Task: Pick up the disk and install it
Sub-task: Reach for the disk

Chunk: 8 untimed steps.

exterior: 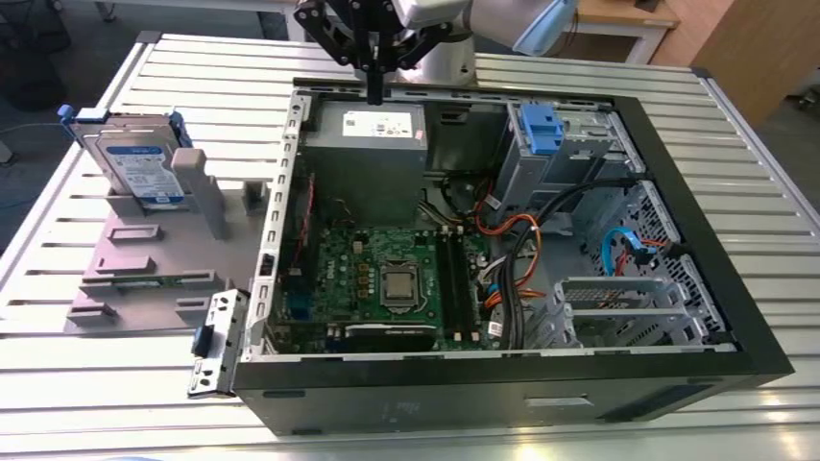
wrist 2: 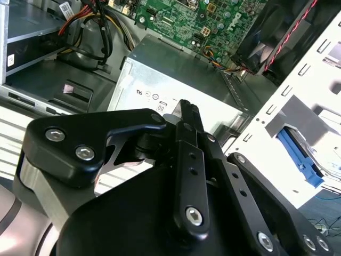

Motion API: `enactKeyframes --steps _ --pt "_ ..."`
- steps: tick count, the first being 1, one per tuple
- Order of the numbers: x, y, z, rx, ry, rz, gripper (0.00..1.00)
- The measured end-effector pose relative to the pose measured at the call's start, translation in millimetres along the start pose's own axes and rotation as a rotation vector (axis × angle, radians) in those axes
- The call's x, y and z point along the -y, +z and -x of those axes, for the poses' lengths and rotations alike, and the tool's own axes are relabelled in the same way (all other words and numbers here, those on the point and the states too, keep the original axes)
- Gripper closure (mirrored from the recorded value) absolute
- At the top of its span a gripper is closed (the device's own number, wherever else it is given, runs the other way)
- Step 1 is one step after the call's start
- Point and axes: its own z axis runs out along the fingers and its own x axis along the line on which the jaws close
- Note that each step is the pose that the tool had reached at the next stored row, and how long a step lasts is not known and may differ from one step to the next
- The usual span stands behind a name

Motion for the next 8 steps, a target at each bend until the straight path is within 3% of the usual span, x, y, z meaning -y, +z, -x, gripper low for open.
enactKeyframes --steps 8 --pt "0.2 0.0 -2.5 0.0000 0.000 -0.0001 0.89"
